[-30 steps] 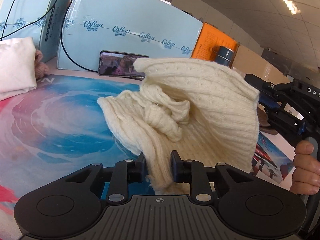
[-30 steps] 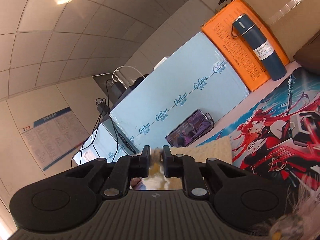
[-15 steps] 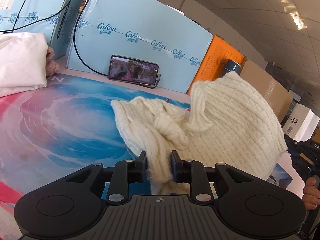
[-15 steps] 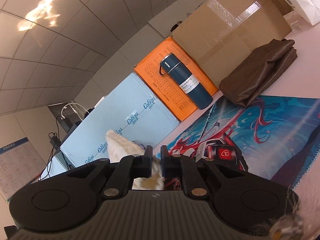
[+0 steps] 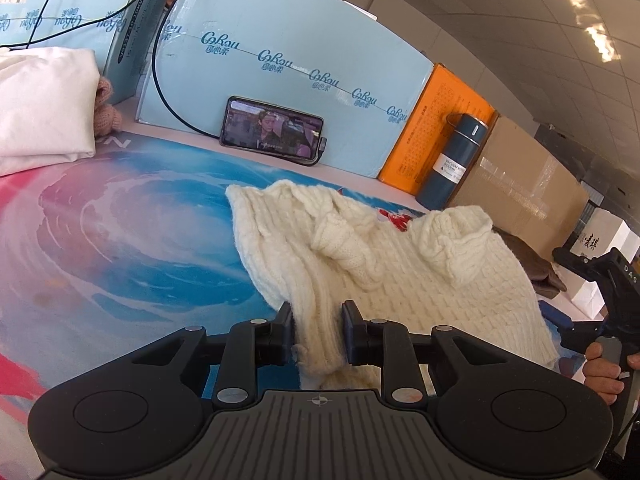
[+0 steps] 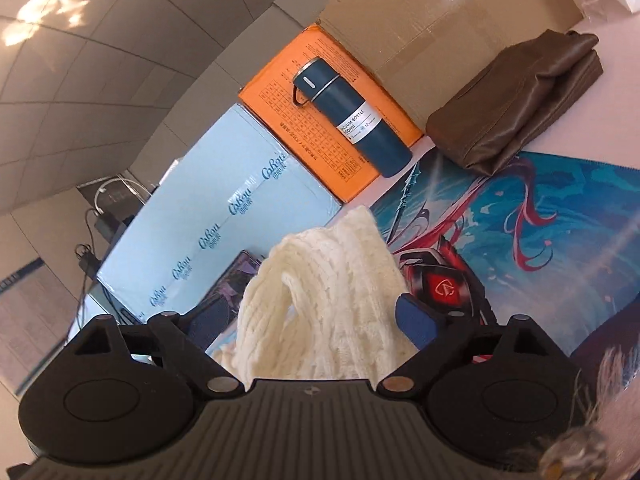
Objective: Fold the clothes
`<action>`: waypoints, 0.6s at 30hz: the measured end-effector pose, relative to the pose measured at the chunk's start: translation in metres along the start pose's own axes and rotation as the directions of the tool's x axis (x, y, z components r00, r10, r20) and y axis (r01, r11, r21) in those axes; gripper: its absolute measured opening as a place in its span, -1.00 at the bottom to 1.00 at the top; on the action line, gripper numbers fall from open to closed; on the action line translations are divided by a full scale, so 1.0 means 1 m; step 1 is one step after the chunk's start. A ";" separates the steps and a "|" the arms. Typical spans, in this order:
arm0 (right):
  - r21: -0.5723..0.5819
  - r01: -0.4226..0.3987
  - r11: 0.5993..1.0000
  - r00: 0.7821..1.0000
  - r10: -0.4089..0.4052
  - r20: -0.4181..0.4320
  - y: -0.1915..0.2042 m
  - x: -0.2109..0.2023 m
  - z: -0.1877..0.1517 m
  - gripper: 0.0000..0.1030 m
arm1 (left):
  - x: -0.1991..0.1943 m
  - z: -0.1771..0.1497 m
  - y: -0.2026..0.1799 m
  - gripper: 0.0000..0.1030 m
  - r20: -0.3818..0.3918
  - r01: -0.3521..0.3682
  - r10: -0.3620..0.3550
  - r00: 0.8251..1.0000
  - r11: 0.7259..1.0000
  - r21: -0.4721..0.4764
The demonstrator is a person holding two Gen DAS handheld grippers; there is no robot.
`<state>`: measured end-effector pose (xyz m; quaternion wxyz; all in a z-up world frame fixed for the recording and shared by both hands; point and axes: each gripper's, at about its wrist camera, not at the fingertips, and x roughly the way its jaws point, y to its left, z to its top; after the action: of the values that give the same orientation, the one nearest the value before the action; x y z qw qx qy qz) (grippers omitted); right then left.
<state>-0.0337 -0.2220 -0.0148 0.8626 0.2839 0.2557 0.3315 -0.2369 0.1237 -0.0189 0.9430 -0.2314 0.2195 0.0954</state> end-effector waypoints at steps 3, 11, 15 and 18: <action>-0.098 0.050 0.994 0.998 -0.053 -0.024 0.008 0.007 -0.007 -0.23 | 0.000 0.000 0.001 -0.55 0.004 0.000 0.000 1.000 1.000 -0.002; -0.203 -0.103 0.974 0.988 0.076 -0.135 0.025 -0.009 -0.017 -0.77 | -0.025 0.017 0.020 -0.68 0.102 -0.078 0.075 0.992 0.997 0.030; -0.349 -0.129 0.928 0.987 0.086 -0.134 0.049 -0.012 -0.022 -0.38 | -0.034 0.032 0.038 -0.68 0.123 -0.177 0.168 0.978 0.982 0.068; -0.455 -0.123 0.882 0.987 0.062 -0.148 0.064 0.007 -0.025 0.09 | -0.034 0.041 0.047 -0.68 0.121 -0.222 0.211 0.970 0.972 0.083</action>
<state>-0.0726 -0.1696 0.0083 0.8702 0.0599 0.2106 0.4414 -0.2656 0.1818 0.0105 0.9477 -0.1548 0.1950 0.1997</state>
